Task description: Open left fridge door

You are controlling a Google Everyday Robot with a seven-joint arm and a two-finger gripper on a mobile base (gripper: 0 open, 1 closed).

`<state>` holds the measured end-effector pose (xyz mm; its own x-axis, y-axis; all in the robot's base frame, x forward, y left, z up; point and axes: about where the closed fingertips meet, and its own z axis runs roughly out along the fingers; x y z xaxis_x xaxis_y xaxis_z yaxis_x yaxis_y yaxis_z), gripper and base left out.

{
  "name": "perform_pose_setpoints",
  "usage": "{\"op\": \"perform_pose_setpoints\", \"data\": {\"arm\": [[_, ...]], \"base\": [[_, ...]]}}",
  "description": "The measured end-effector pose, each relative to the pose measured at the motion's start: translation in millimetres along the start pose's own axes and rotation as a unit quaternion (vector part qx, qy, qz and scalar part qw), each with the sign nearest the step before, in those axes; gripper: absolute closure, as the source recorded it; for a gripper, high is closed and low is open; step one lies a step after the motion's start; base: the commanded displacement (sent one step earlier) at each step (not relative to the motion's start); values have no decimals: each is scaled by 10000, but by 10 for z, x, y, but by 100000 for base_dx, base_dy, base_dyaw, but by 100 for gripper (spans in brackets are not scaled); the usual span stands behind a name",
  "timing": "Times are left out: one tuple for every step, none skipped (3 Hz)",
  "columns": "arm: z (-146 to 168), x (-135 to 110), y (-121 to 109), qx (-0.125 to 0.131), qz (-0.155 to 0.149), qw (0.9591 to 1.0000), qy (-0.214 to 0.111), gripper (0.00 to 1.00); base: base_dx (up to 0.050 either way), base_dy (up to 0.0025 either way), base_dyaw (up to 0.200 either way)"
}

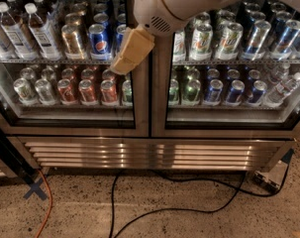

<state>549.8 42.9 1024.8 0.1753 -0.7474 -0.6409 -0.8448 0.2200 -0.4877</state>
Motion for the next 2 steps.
{"op": "perform_pose_setpoints", "data": {"arm": [[0, 0, 1, -2, 1, 10000, 0, 0], [10, 92, -97, 141, 475, 9983, -306, 0]], "base": [[0, 0, 0], [0, 0, 0]]}}
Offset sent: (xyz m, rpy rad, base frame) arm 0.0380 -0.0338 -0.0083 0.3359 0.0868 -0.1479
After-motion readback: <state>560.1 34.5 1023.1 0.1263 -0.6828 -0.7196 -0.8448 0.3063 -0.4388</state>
